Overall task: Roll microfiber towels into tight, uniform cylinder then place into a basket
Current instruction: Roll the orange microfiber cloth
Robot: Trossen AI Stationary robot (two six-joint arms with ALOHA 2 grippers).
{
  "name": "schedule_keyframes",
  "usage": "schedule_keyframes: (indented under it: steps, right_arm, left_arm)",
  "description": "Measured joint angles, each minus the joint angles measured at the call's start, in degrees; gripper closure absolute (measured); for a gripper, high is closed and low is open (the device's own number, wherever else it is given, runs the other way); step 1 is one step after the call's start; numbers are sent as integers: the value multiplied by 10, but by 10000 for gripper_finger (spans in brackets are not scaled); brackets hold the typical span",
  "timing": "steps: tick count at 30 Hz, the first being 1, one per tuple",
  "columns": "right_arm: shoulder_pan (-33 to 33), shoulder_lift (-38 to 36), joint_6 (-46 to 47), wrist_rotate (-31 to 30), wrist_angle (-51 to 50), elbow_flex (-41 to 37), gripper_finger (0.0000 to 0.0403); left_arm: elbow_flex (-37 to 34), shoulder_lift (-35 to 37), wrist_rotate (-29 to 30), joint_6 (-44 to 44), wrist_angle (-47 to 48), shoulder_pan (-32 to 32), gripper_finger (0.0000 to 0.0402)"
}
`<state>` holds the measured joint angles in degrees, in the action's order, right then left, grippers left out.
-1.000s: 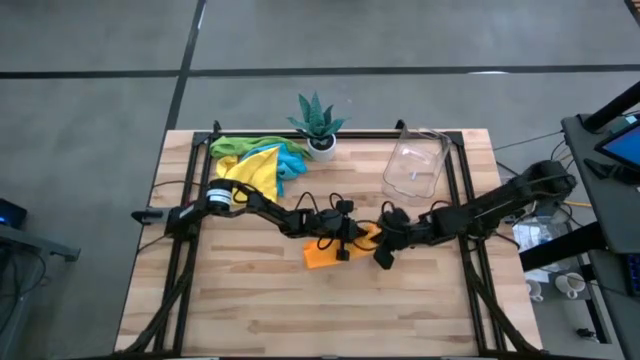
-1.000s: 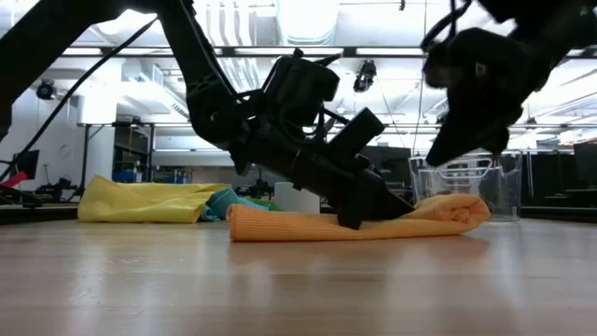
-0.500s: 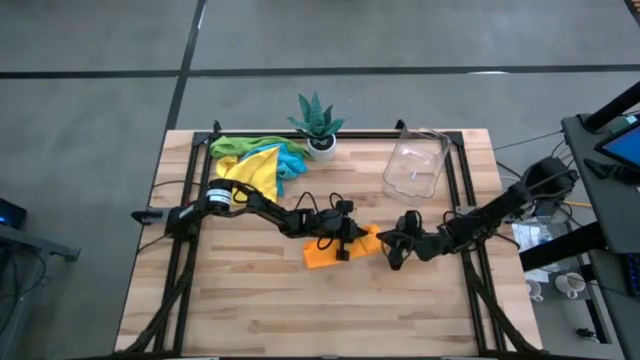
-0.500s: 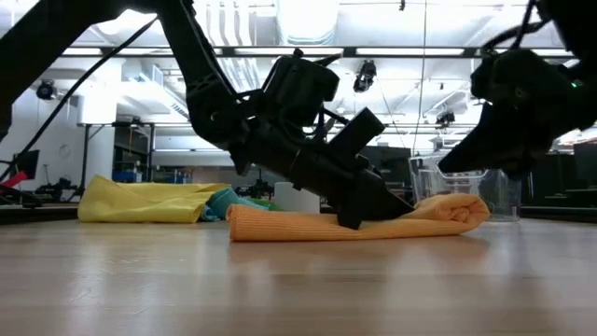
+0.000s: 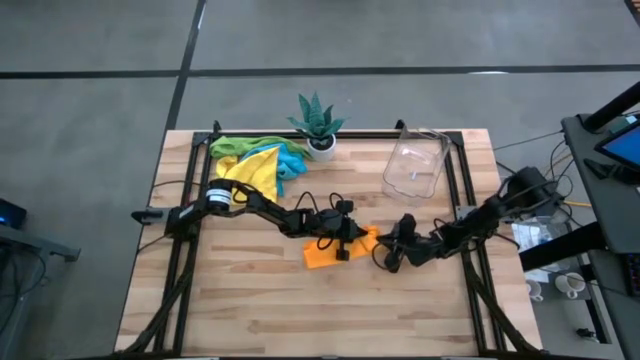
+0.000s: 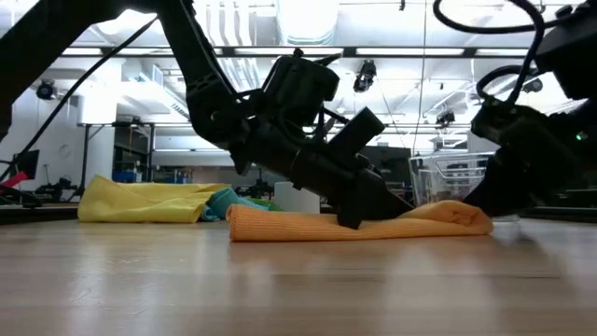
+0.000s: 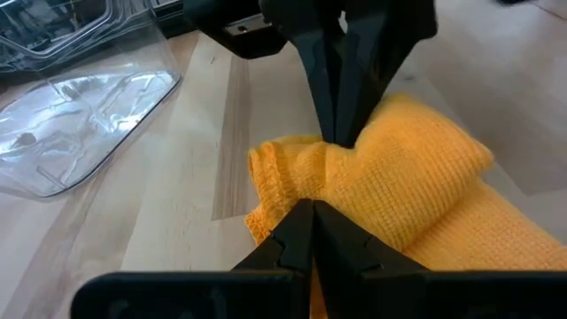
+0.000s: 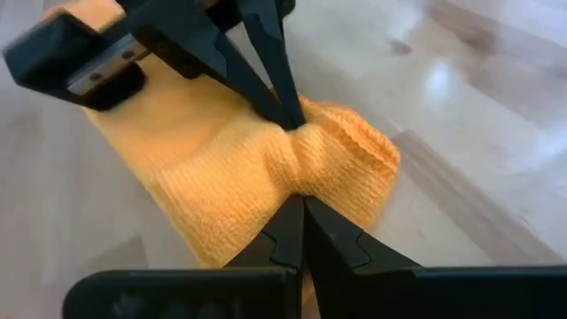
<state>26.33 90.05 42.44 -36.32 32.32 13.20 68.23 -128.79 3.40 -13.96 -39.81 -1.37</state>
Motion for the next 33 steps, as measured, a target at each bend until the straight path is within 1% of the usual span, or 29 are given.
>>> schedule_keyframes:
  steps: [3, 6, 9, 14, 18, 21, 23, 27, 31, 33]
  right_arm:
    - [0, 24, 12, 1, 4, 3, 394]
    - [0, 24, 17, 6, 6, -1, 394]
    - [1, -5, 10, 28, -6, -9, 394]
    - [6, -94, -9, 69, -74, -15, 394]
    - [21, -145, -9, 70, -103, -17, 394]
    - [34, -161, -19, 58, -98, -15, 394]
    - [38, -163, -24, 42, -99, -16, 394]
    - [37, -140, -21, 2, -92, -17, 394]
    - [37, -101, -17, -4, -69, -12, 394]
    - [37, -84, -20, 9, -58, -4, 394]
  left_arm:
    - [-1, 0, -1, 0, 1, 0, 402]
    - [-2, 0, -1, 0, 1, 0, 402]
    - [-3, 0, -1, -1, -1, -1, 402]
    - [-3, 0, -3, -3, -1, -1, 402]
    - [-4, 0, -3, -2, -1, -1, 402]
    - [-4, 0, -3, -2, -1, -1, 402]
    - [-4, 0, -2, -2, -1, -1, 402]
    - [-4, 0, -1, -1, -2, -1, 402]
    - [-3, 0, -1, 0, -2, -1, 402]
    - [-3, 0, -1, 0, -2, -1, 402]
